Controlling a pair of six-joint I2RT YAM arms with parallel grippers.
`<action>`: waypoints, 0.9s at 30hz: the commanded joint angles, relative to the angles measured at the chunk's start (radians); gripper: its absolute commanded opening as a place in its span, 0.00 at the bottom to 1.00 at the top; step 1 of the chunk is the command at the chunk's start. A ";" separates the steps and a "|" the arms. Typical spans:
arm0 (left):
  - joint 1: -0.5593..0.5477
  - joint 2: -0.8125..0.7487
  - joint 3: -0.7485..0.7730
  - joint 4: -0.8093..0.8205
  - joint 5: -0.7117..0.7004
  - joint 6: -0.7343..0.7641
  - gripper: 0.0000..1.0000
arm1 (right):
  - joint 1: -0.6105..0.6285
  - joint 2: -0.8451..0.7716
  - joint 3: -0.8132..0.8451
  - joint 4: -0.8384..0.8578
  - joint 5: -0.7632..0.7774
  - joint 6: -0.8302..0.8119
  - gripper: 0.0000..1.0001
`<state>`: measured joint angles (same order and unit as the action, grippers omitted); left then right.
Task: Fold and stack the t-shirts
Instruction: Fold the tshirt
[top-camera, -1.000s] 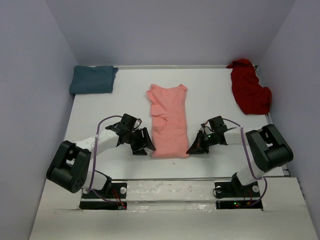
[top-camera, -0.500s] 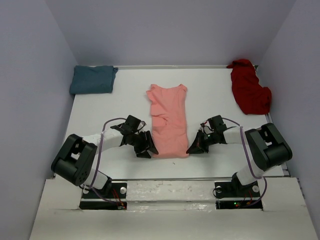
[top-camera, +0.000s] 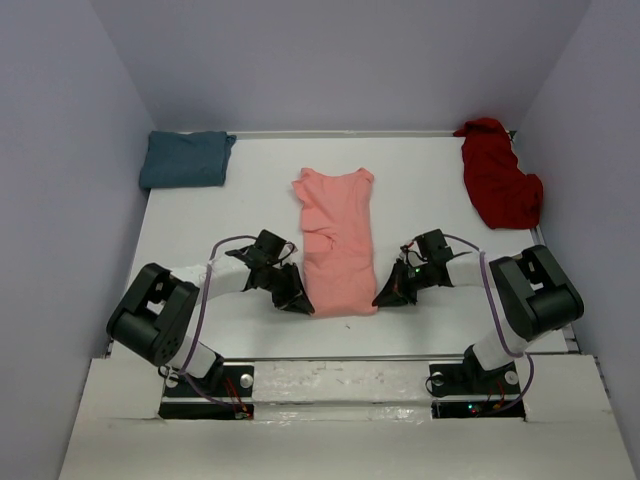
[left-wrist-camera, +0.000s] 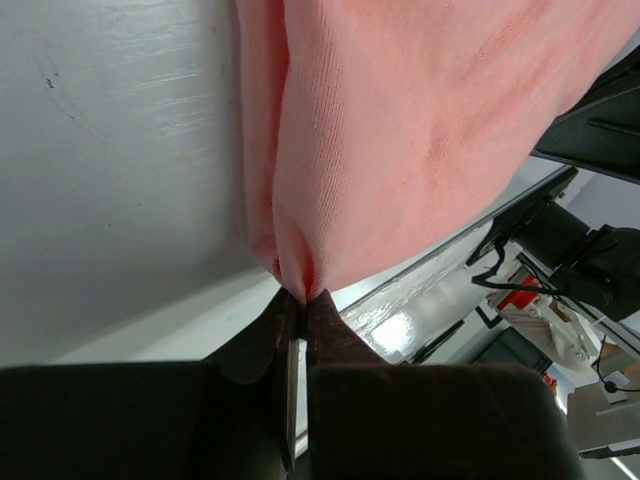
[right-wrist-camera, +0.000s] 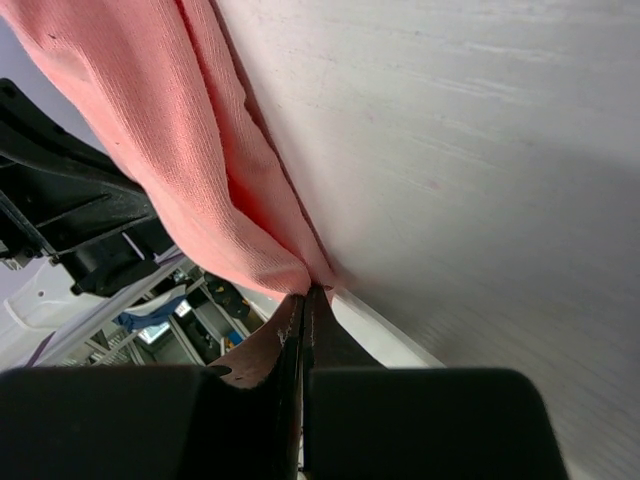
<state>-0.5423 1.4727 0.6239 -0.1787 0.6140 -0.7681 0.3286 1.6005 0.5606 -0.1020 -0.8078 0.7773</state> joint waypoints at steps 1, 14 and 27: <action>-0.004 0.009 0.030 0.001 0.033 0.006 0.09 | 0.007 0.006 0.032 0.005 0.010 -0.018 0.00; 0.004 -0.011 0.068 -0.093 0.012 0.043 0.00 | 0.007 -0.050 0.082 -0.156 -0.004 -0.062 0.00; 0.039 -0.020 0.215 -0.214 0.007 0.085 0.00 | 0.007 -0.108 0.254 -0.361 -0.018 -0.116 0.00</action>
<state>-0.5205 1.4761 0.7612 -0.3344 0.6132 -0.7166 0.3286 1.5185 0.7349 -0.3878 -0.8120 0.6914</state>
